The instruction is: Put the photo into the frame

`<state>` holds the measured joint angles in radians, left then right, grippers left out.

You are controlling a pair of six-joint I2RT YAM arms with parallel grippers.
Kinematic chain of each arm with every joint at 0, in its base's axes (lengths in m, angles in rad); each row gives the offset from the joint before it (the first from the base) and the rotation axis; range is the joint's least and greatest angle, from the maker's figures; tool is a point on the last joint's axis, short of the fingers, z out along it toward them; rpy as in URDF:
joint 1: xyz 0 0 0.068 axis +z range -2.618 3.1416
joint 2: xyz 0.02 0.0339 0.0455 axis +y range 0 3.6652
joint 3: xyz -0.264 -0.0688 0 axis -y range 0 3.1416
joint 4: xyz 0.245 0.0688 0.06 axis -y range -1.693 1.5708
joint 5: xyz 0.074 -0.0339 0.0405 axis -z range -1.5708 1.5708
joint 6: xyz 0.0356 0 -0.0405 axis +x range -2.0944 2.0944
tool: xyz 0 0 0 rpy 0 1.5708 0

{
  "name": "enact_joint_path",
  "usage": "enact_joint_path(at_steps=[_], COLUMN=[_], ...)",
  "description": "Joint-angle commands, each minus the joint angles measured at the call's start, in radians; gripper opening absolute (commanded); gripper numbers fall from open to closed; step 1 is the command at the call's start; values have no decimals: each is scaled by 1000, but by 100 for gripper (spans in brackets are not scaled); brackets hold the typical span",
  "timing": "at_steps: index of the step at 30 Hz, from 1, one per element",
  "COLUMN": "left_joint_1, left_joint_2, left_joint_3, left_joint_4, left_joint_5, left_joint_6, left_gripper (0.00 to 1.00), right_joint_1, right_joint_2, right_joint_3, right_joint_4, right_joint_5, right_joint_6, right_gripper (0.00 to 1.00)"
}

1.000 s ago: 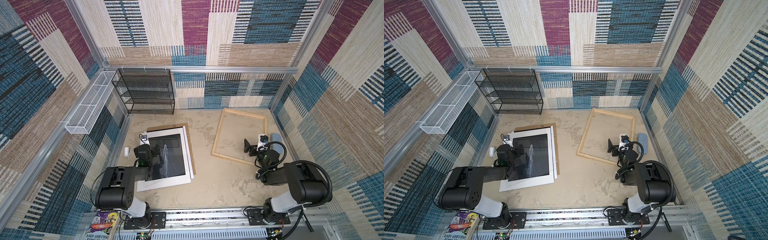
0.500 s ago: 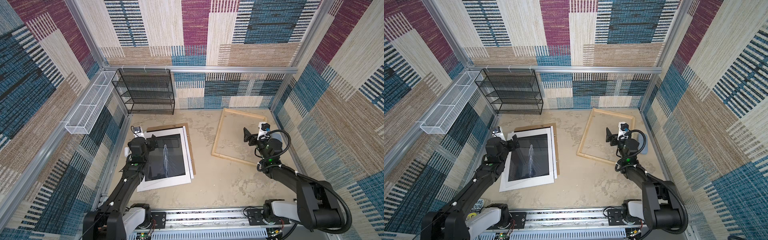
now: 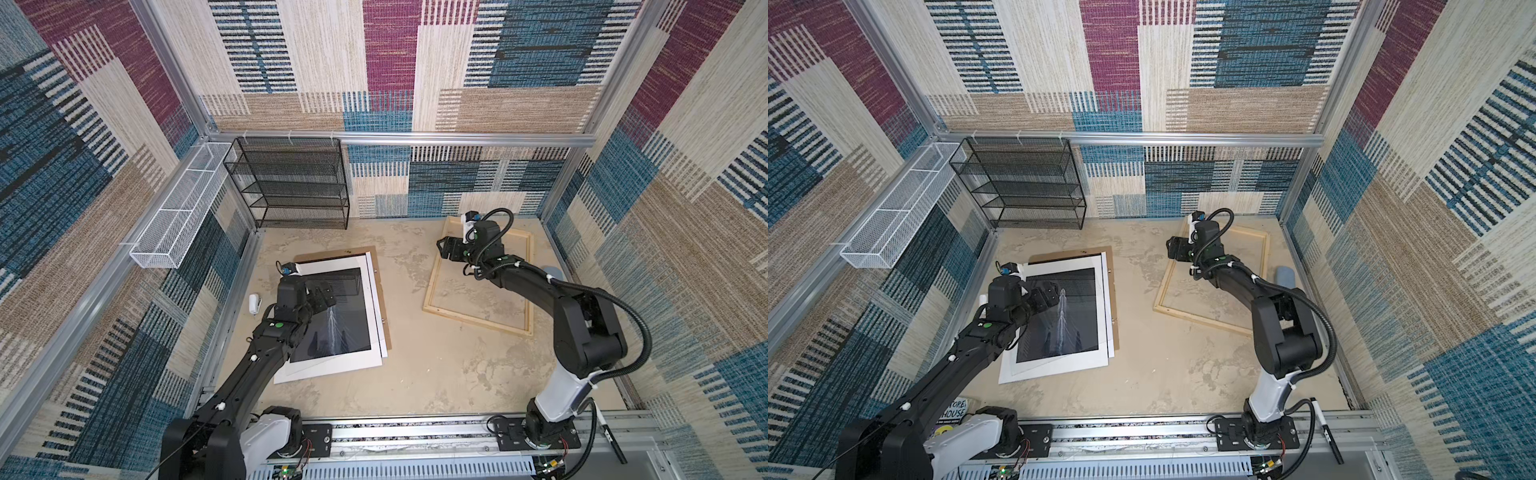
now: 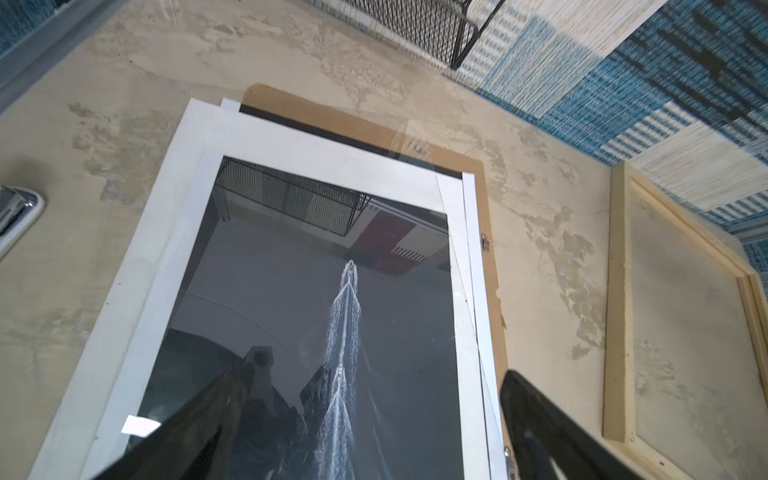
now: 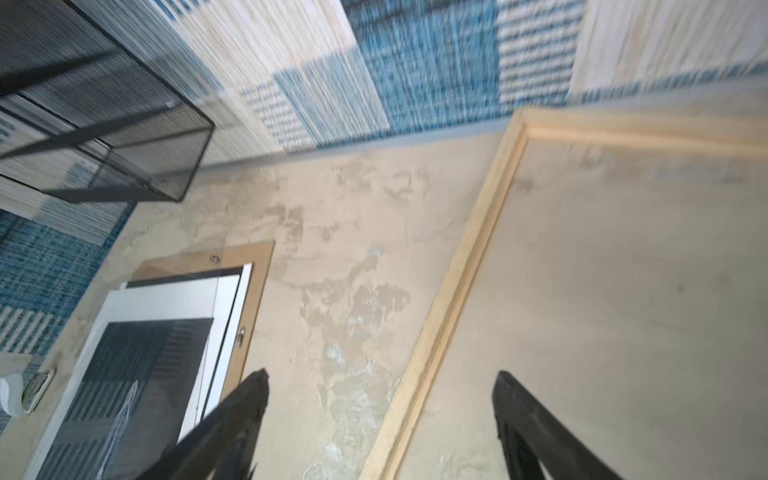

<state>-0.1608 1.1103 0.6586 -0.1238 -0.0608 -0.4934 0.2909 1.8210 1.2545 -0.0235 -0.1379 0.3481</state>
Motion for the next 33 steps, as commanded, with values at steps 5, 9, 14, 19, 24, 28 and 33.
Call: enact_joint_path(at_steps=[5, 9, 14, 19, 24, 28, 33], left_joint_1=[-41, -54, -57, -59, -60, -63, -69], left_joint_2=[-1, -49, -86, -89, -83, -87, -95], left_joint_3=[41, 47, 53, 64, 71, 77, 82], left_joint_4=[-148, -185, -186, -191, -192, -195, -194], left_joint_5=[-9, -33, -22, -13, -4, 4, 10], left_joint_6=[41, 57, 58, 58, 57, 52, 47], left_gripper=[100, 100, 100, 100, 100, 100, 100], right_joint_1=[71, 74, 76, 77, 77, 83, 108], right_joint_2=[210, 254, 318, 338, 350, 321, 233], right_joint_3=[167, 194, 255, 269, 274, 225, 96], right_joint_4=[-176, -186, -226, -236, -256, -249, -220], right_joint_5=[184, 210, 200, 195, 181, 166, 174], right_joint_6=[144, 163, 144, 119, 96, 88, 87], right_gripper=[73, 68, 55, 50, 43, 37, 34])
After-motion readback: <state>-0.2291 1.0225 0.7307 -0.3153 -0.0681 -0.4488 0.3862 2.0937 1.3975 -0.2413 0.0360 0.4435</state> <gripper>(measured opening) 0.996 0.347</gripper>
